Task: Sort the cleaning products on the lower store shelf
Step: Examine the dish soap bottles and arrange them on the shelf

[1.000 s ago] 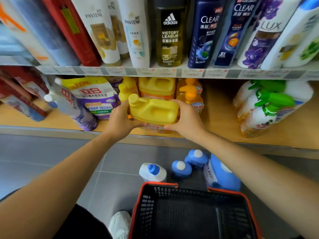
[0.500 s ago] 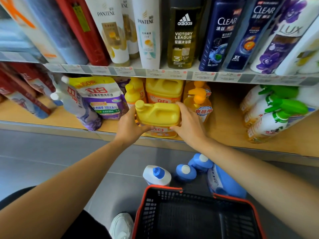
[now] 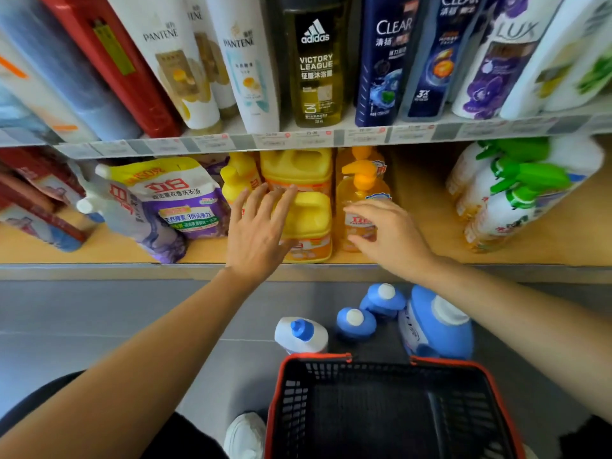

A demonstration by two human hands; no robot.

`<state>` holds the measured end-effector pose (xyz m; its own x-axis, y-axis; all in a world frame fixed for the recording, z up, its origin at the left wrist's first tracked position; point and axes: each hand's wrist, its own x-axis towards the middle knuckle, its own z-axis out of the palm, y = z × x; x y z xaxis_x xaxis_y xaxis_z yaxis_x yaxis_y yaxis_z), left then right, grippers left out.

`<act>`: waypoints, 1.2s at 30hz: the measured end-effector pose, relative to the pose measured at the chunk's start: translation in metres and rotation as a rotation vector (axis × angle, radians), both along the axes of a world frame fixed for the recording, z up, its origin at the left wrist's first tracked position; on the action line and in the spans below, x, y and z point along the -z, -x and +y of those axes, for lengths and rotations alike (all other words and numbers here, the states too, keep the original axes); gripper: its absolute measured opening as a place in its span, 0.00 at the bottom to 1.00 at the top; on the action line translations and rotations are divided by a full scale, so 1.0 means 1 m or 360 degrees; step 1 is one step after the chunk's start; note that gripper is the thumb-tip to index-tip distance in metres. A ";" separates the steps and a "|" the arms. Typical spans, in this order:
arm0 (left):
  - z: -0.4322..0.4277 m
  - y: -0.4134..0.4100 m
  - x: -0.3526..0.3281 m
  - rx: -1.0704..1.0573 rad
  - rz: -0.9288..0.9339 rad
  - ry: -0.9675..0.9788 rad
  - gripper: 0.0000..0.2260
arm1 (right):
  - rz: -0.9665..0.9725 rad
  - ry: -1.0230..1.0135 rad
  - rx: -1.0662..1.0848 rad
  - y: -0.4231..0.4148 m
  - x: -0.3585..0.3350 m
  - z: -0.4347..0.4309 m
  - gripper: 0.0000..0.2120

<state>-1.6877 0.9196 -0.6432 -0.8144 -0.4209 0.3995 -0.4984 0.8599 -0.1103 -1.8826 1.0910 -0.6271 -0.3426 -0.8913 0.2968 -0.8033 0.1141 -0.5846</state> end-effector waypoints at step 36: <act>0.109 0.070 0.068 0.0467 -0.1415 -0.0802 0.25 | 0.0278 -0.1242 0.0310 0.040 0.075 0.143 0.39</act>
